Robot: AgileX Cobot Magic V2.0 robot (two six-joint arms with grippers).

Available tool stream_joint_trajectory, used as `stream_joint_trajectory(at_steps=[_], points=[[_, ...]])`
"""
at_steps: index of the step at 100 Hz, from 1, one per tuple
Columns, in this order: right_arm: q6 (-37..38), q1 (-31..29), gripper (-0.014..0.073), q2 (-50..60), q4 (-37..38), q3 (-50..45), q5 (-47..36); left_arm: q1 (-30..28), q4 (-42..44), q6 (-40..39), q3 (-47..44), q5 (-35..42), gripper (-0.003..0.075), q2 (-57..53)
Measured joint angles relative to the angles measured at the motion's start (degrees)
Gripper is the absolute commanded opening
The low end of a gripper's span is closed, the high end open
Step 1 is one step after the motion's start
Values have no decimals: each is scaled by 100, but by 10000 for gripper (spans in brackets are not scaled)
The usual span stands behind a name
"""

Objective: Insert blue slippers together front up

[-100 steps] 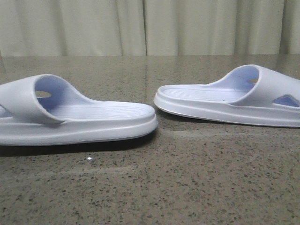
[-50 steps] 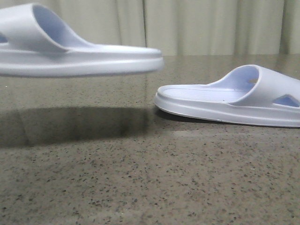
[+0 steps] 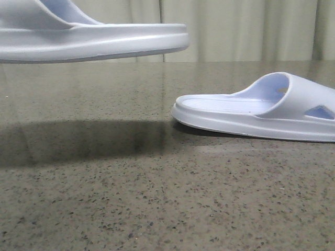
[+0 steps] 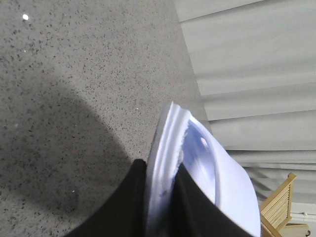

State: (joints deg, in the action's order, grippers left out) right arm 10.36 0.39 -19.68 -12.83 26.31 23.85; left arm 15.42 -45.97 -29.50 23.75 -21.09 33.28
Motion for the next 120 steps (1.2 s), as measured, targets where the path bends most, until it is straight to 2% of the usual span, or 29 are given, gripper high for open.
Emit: stream_joint_trajectory(at_steps=[12, 28, 120], points=[[577, 0, 417, -648, 0, 0, 0, 0, 0, 25, 0, -16, 17, 0], [720, 0, 351, -1419, -95, 0, 0, 0, 0, 90, 0, -69, 17, 0], [768, 0, 351, -3729, -589, 0, -873, 0, 0, 109, 0, -133, 16, 0]])
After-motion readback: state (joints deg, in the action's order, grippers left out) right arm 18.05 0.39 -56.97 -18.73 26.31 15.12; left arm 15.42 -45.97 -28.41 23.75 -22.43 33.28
